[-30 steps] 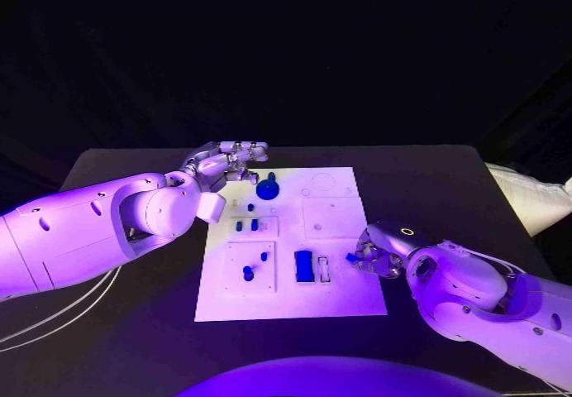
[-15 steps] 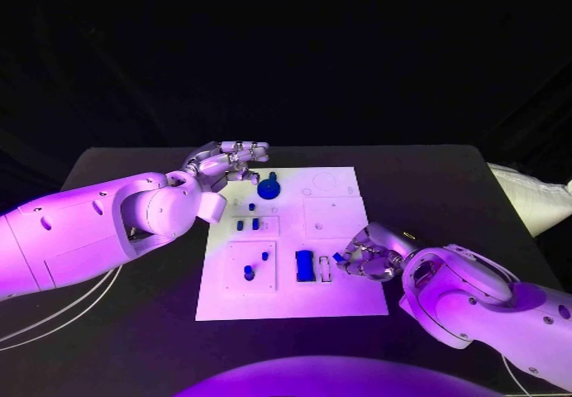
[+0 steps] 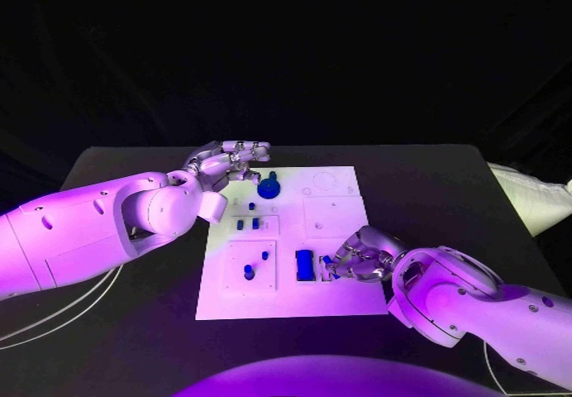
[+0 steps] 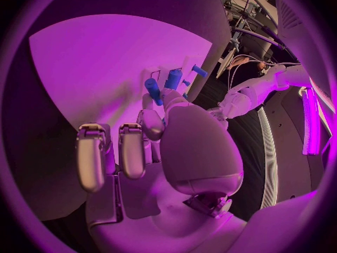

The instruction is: Assemble the parts on the task board

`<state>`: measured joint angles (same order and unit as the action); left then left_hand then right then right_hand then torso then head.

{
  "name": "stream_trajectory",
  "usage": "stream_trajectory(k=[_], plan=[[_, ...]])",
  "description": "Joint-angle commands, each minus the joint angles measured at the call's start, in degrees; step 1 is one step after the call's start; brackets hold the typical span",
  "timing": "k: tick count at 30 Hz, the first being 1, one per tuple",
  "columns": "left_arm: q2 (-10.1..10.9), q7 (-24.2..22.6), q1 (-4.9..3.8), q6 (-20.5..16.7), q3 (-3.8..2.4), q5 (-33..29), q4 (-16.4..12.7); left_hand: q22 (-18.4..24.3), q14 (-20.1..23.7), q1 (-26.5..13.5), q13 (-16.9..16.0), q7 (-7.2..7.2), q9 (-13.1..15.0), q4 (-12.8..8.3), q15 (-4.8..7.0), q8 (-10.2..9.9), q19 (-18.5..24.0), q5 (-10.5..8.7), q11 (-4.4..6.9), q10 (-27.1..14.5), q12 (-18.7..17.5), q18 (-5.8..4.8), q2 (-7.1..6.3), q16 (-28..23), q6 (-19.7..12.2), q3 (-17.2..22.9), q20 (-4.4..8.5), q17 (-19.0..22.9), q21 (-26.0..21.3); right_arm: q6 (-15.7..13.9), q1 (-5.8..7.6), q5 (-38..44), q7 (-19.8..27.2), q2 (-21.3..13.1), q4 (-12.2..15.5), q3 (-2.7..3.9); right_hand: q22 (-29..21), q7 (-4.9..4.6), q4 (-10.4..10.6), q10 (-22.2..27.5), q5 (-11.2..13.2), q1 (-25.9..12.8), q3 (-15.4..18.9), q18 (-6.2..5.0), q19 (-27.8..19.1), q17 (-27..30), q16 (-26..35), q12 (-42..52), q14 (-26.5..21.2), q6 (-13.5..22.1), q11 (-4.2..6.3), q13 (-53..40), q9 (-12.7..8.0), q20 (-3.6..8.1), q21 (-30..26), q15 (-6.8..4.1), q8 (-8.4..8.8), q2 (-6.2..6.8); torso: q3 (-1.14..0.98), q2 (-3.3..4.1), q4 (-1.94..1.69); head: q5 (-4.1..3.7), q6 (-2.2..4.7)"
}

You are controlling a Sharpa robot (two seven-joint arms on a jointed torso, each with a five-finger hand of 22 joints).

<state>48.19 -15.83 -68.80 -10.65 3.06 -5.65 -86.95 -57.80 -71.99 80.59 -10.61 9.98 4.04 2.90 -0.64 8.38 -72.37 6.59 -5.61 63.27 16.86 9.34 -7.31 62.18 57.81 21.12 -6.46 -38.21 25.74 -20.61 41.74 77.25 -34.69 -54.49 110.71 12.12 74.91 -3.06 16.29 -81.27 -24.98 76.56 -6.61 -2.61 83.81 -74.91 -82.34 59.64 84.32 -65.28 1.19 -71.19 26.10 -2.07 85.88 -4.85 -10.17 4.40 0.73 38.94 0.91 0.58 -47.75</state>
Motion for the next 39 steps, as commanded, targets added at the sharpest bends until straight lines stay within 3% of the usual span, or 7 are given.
stream_trajectory(k=[1,20,23,29,34,39], plan=[[-0.1,-0.2,0.01,1.1,-0.04,0.2,-0.2,0.1,0.5,-0.1,-0.1,0.06,0.0,-0.1,-0.14,0.2,0.3,0.25,0.08,-0.4,0.1,1.01,0.53,0.0,-0.3,-0.2,0.04,0.0,-0.2,1.6,-0.06,-1.2,-0.5,0.6,-0.6,-0.06,8.7,-0.09,0.2,-0.3,-0.3,-1.0,0.3,0.8,1.5,-3.7,0.0,0.4,3.5,0.3,0.0,-0.1,0.3,0.31,0.0,0.11,-0.37,-0.13,-0.05,0.02,-0.01,0.14,-0.04],[0.0,0.0,0.01,1.2,-0.05,0.2,-0.3,0.1,0.5,-0.2,-0.1,0.08,0.0,-0.1,-0.15,0.3,0.3,0.24,0.05,-0.5,0.2,1.01,0.6,0.0,-0.3,-0.2,0.03,0.2,-0.3,4.5,-0.08,2.9,-1.0,1.6,-2.2,-0.16,8.7,0.12,0.2,-0.7,2.0,-4.2,1.6,0.79,1.5,-3.5,0.2,1.2,3.5,-0.1,0.14,-0.8,1.5,0.39,0.0,0.01,-0.52,-1.05,-0.07,-0.05,0.05,0.2,-0.37],[0.0,0.0,0.01,1.3,-0.05,0.2,-0.3,0.1,0.5,-0.2,-0.1,0.08,0.0,-0.1,-0.15,0.3,0.3,0.24,0.05,-0.5,0.2,1.01,0.6,0.0,-0.3,-0.2,0.03,0.2,-0.3,4.7,-0.08,3.3,-1.0,1.7,-2.3,-0.18,8.7,0.14,0.2,-0.8,3.2,-5.0,2.1,0.8,1.5,-3.5,0.3,1.2,3.5,-0.2,0.15,-0.9,1.7,0.4,-0.1,0.0,-0.53,-1.13,-0.05,-0.01,0.03,0.2,-0.38],[0.0,0.0,0.01,1.3,-0.05,0.2,-0.3,0.1,0.5,-0.2,-0.1,0.08,0.0,-0.1,-0.15,0.3,0.3,0.24,0.05,-0.5,0.2,1.01,0.6,0.0,-0.3,-0.2,0.03,0.2,-0.3,4.5,-0.08,3.8,-1.0,1.9,-2.3,-0.19,8.7,0.02,0.3,-0.9,8.1,-7.7,4.0,0.79,1.5,-3.3,0.4,1.2,3.5,-0.2,0.02,-1.1,2.3,0.35,-0.1,0.1,-0.45,-1.1,-0.07,0.0,0.04,0.27,-0.39],[0.0,0.1,0.01,1.3,-0.05,0.2,-0.3,0.1,0.5,-0.2,-0.1,0.08,0.0,-0.1,-0.15,0.3,0.3,0.24,0.05,-0.5,0.2,1.01,0.6,0.0,-0.3,-0.2,0.03,0.2,-0.3,4.3,-0.09,4.0,-0.9,2.0,-2.0,-0.2,8.7,0.09,0.3,-1.0,9.3,-10.3,6.5,0.8,1.5,-3.4,0.4,1.3,3.5,-0.3,0.05,-1.3,2.8,0.32,-0.1,0.09,-0.37,-1.22,-0.06,-0.01,0.04,0.28,-0.46],[0.0,0.1,0.01,1.4,-0.05,0.2,-0.3,0.1,0.5,-0.2,-0.1,0.08,0.0,-0.1,-0.15,0.3,0.3,0.24,0.05,-0.5,0.2,1.01,0.6,0.0,-0.3,-0.2,0.03,0.2,-0.3,4.1,-0.1,4.4,-0.7,1.7,-1.4,-0.2,9.0,0.35,0.4,-1.5,9.1,-11.9,8.1,0.88,1.8,-4.1,-0.1,2.4,3.6,-0.8,0.24,-2.1,3.2,0.41,0.1,-0.06,-0.49,-2.4,-0.09,-0.01,-0.01,0.23,-0.5]])
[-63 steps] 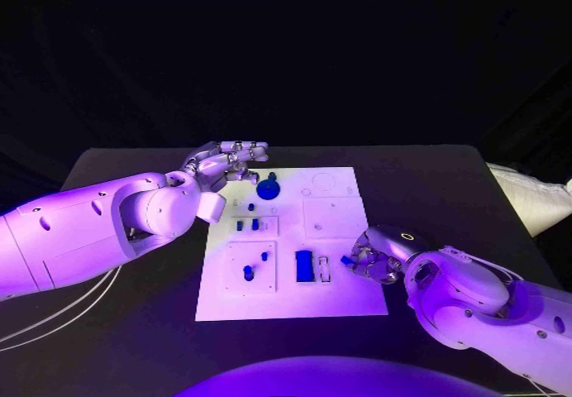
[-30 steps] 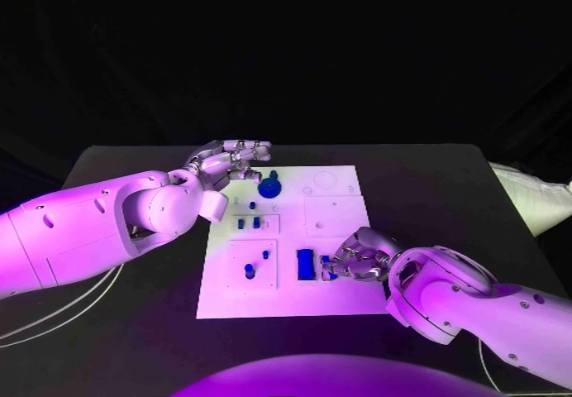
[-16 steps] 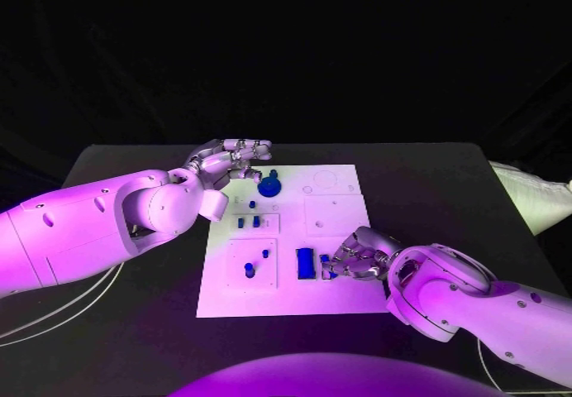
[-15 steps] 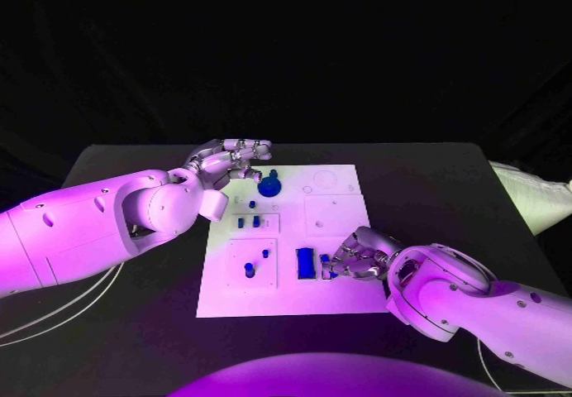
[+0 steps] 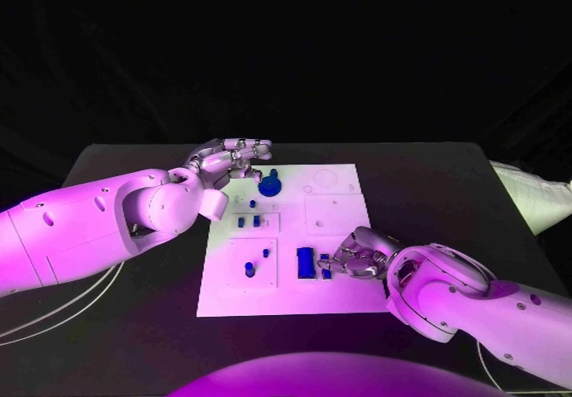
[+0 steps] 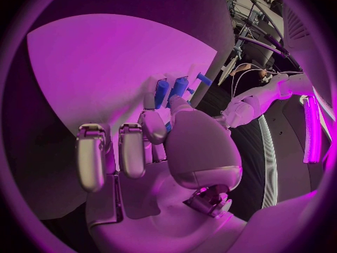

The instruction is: Assemble the parts on the task board

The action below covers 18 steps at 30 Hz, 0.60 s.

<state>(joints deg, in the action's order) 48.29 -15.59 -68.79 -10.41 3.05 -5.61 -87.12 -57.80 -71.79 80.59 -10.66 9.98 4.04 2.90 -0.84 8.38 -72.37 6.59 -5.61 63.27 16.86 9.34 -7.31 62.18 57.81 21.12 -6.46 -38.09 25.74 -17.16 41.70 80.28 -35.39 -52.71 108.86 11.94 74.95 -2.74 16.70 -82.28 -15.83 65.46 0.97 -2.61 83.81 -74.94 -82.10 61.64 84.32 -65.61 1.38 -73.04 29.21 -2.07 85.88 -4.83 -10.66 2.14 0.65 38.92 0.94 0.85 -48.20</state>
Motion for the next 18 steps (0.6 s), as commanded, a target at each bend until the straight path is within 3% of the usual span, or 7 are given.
stream_trajectory(k=[1,9,13,18], plan=[[-0.1,-0.1,0.0,1.2,-0.04,0.1,-0.1,0.1,0.3,-0.2,-0.1,0.08,0.0,-0.1,0.04,0.3,0.3,0.24,0.05,-0.5,0.2,1.01,0.6,0.0,-0.3,-0.2,0.03,0.1,-0.3,0.6,-0.06,1.5,0.1,-0.2,0.6,-0.02,9.0,0.08,0.0,-0.5,-0.1,-1.1,0.8,0.89,1.8,-4.1,-0.3,0.6,3.6,-0.6,0.09,-0.4,0.2,0.44,0.1,-0.12,-0.03,-0.34,-0.02,0.01,-0.05,-0.06,-0.06],[0.0,0.0,0.0,1.3,-0.04,0.1,-0.1,0.1,0.3,-0.2,-0.1,0.08,0.0,-0.1,0.04,0.3,0.3,0.24,0.05,-0.5,0.2,1.01,0.6,0.0,-0.3,-0.2,0.03,0.1,-0.3,0.4,-0.07,2.8,0.2,-1.8,2.0,-0.01,9.2,0.25,0.0,-0.8,-0.5,-2.6,2.4,0.93,1.9,-4.3,-0.5,0.9,3.7,-1.0,0.24,-0.7,0.5,0.56,0.2,-0.25,-0.04,-1.19,-0.04,-0.01,0.13,0.14,-0.14],[0.0,0.0,0.0,1.3,-0.04,0.1,-0.1,0.1,0.3,-0.2,-0.1,0.08,0.0,-0.1,0.04,0.3,0.3,0.24,0.05,-0.5,0.2,1.01,0.6,0.0,-0.3,-0.2,0.03,0.1,-0.3,0.8,-0.07,3.4,0.2,-2.4,2.0,0.0,9.2,0.32,-0.8,-0.8,-0.6,-0.9,2.8,0.93,1.9,-4.3,-0.4,0.8,3.7,-0.9,0.31,-0.8,0.7,0.64,0.2,-0.32,0.07,-0.85,-0.02,-0.04,0.11,0.03,-0.11],[0.0,0.1,0.0,1.3,-0.04,0.1,-0.1,0.1,0.3,-0.2,-0.1,0.08,0.0,-0.1,0.04,0.3,0.3,0.24,0.05,-0.5,0.2,1.01,0.6,0.0,-0.3,-0.2,0.03,0.1,-0.3,2.4,-0.13,4.2,0.4,-2.5,1.8,0.0,9.2,0.18,-3.4,-0.6,3.4,4.3,3.2,0.93,1.9,-4.1,-0.2,0.2,3.6,-0.8,0.28,-0.7,1.1,0.68,0.2,-0.3,0.31,-0.01,-0.03,0.0,0.06,-0.06,-0.09]])
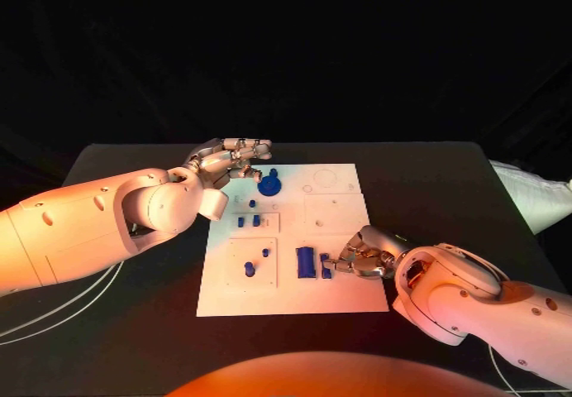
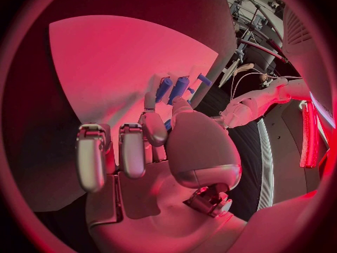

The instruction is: Assemble the parts on the task board

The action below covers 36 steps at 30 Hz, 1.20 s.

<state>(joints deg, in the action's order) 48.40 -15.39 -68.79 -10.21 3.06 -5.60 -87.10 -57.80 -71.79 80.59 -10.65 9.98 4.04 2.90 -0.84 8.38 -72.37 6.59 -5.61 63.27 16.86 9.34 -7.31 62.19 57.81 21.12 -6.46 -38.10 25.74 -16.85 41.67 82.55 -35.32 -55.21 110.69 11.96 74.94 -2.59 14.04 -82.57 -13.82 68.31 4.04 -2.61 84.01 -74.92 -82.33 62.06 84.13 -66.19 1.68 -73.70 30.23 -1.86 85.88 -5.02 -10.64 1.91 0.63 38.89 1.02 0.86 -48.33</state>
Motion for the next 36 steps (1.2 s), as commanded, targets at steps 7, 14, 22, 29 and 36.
stream_trajectory(k=[7,14,22,29,36], plan=[[-0.1,0.0,0.0,1.1,-0.05,0.1,0.0,0.1,0.3,-0.2,-0.1,0.08,0.0,-0.1,0.04,0.3,0.3,0.24,0.05,-0.5,0.2,1.01,0.6,0.0,-0.3,-0.2,0.03,0.1,-0.3,3.0,-0.33,2.8,0.5,0.2,0.5,-0.02,9.2,-0.05,-1.3,-0.3,3.9,2.9,0.9,0.93,1.7,-4.1,0.1,-0.4,3.8,-0.2,-0.12,-0.1,0.3,0.41,0.2,-0.04,0.44,0.17,0.01,0.05,-0.11,0.05,0.03],[0.0,0.1,0.0,1.0,-0.04,0.2,0.1,0.1,0.3,-0.2,-0.1,0.08,0.0,-0.1,0.04,0.3,0.3,0.24,0.05,-0.5,0.2,1.01,0.6,0.0,-0.3,-0.2,0.03,0.1,-0.3,3.0,-0.48,3.2,0.6,0.2,0.6,-0.02,9.3,-0.07,-0.8,-0.4,3.7,2.4,1.4,0.95,1.7,-4.2,0.1,-0.3,3.8,-0.3,-0.14,-0.2,0.4,0.37,0.2,0.0,0.5,-0.34,0.04,0.04,-0.05,0.07,-0.1],[0.0,0.2,0.0,1.0,-0.04,0.2,0.1,0.1,0.3,-0.2,-0.1,0.08,0.0,-0.1,0.03,0.4,0.3,0.24,0.05,-0.6,0.3,1.01,0.63,0.0,-0.4,-0.2,0.03,0.1,-0.3,3.4,-0.54,3.1,0.6,0.4,0.3,-0.02,9.3,-0.06,-0.7,-0.4,3.6,2.4,1.5,0.96,1.7,-4.1,0.1,-0.2,3.8,-0.3,-0.14,-0.2,0.4,0.36,0.2,0.0,0.52,-0.47,0.03,0.06,-0.11,0.11,-0.16],[-0.2,0.2,0.0,1.1,-0.04,0.2,0.2,0.1,0.4,-0.2,-0.1,0.09,0.0,-0.1,0.02,0.5,0.3,0.24,0.05,-0.7,0.5,1.01,0.7,0.1,-0.4,-0.2,0.01,0.1,-0.3,3.3,-0.56,3.1,0.6,1.4,-1.7,-0.02,9.3,0.03,-0.8,-0.5,3.2,3.0,1.5,0.96,1.8,-4.2,0.0,-0.1,3.8,-0.3,-0.08,-0.3,0.5,0.37,0.2,-0.03,0.57,-1.02,-0.02,0.06,-0.12,0.26,-0.2],[-0.2,0.2,0.01,1.1,-0.04,0.2,0.3,0.1,0.4,-0.2,-0.1,0.09,0.0,-0.1,0.02,0.5,0.3,0.24,0.05,-0.7,0.5,1.01,0.7,0.1,-0.4,-0.2,0.01,0.1,-0.3,3.0,-0.58,3.1,0.7,2.6,-3.3,-0.03,9.4,0.1,-1.2,-0.5,3.3,4.0,1.6,0.97,1.8,-4.3,0.0,0.0,3.8,-0.4,-0.01,-0.5,0.6,0.4,0.3,-0.09,0.62,-1.31,-0.02,0.05,-0.22,0.37,-0.32]])
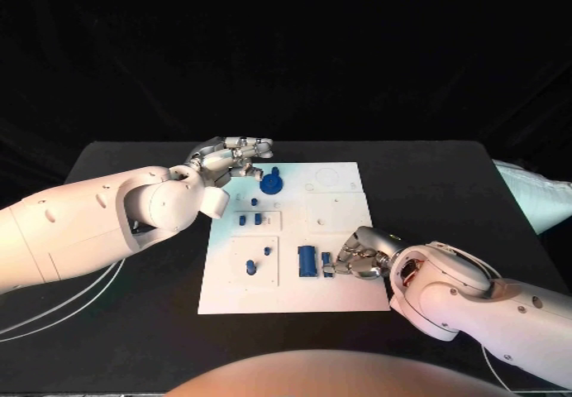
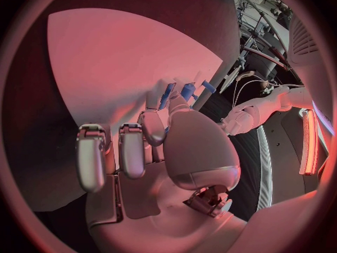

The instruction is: Assemble the parts on the task board

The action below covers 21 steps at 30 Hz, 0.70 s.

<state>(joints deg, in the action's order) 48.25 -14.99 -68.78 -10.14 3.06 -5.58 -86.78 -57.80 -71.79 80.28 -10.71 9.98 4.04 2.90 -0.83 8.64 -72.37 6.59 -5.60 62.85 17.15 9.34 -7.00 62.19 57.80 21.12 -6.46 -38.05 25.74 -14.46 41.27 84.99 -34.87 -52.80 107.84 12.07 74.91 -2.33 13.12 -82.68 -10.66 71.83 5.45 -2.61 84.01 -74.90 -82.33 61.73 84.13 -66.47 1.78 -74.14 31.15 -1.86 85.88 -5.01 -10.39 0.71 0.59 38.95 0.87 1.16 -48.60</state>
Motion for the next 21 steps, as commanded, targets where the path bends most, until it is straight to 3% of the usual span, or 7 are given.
stream_trajectory(k=[1,7,13,17,21], plan=[[-0.1,-0.2,0.0,1.0,-0.03,0.2,0.0,0.1,0.4,0.1,-0.1,0.09,0.0,-0.1,0.02,0.2,0.3,0.24,0.03,-0.3,0.2,1.01,0.4,0.1,-0.4,-0.2,0.01,0.1,-0.3,0.5,-0.18,0.7,0.3,0.1,-0.4,-0.14,9.4,-0.16,-0.3,-0.4,0.2,0.5,0.2,0.97,1.8,-4.3,0.0,0.3,3.8,-0.1,-0.12,0.0,-0.3,0.4,0.3,-0.09,0.37,-0.11,0.01,-0.03,-0.04,0.2,-0.09],[0.1,-0.1,0.01,1.0,-0.01,0.2,0.1,0.1,0.4,0.1,-0.1,0.09,0.0,-0.1,0.02,0.2,0.3,0.24,0.03,-0.3,0.2,1.01,0.4,0.1,-0.4,-0.2,0.01,0.1,-0.3,-2.6,-0.16,-0.4,0.9,-1.0,1.4,-0.11,9.4,-0.33,0.6,-0.4,0.5,-0.6,1.3,0.96,1.8,-4.2,0.1,-0.1,3.8,-0.1,-0.25,0.1,-0.2,0.37,0.2,-0.01,0.51,-0.02,-0.03,-0.04,0.22,0.63,0.0],[0.1,-0.1,0.04,1.0,0.02,0.2,0.2,0.1,0.4,0.1,-0.1,0.09,0.0,-0.1,0.02,0.2,0.3,0.24,0.03,-0.3,0.2,1.01,0.4,0.1,-0.4,-0.2,0.01,0.1,-0.3,-5.7,0.55,-5.3,2.2,-3.5,3.2,0.12,9.2,-0.35,2.5,-0.3,-0.5,-2.5,3.7,0.9,1.6,-3.9,0.4,-0.6,3.7,0.0,-0.29,0.2,0.0,0.32,0.1,0.03,0.72,0.9,0.12,-0.25,0.11,0.46,0.36],[0.0,-0.1,0.13,0.9,0.04,0.2,0.4,0.1,0.4,0.1,-0.1,0.09,0.0,-0.1,0.02,0.2,0.3,0.24,0.03,-0.3,0.2,1.01,0.4,0.1,-0.4,-0.2,0.01,0.1,-0.3,-9.7,1.97,-13.1,6.8,-4.6,2.7,0.22,8.1,-0.97,3.1,1.7,-0.9,-2.3,4.8,0.6,0.8,-2.3,1.6,-6.1,3.4,1.7,-0.79,3.1,-0.3,0.12,-0.7,0.37,1.83,1.43,0.16,-0.48,0.22,0.42,0.88],[-0.2,-0.4,0.46,0.7,0.06,0.0,1.0,0.1,0.7,0.0,-0.1,0.1,0.0,0.0,0.0,0.3,0.4,0.22,0.0,-0.5,0.3,1.01,0.4,-0.2,-0.5,-0.3,0.0,0.7,-0.3,-14.4,3.8,-24.7,14.7,-4.4,-0.1,0.25,5.3,-2.13,2.5,4.8,-3.0,0.2,5.0,-0.17,-1.4,1.1,4.4,-14.7,2.5,4.1,-1.79,8.0,-1.3,-0.62,-2.8,1.21,3.74,0.85,0.34,-1.04,0.22,0.06,1.78]])
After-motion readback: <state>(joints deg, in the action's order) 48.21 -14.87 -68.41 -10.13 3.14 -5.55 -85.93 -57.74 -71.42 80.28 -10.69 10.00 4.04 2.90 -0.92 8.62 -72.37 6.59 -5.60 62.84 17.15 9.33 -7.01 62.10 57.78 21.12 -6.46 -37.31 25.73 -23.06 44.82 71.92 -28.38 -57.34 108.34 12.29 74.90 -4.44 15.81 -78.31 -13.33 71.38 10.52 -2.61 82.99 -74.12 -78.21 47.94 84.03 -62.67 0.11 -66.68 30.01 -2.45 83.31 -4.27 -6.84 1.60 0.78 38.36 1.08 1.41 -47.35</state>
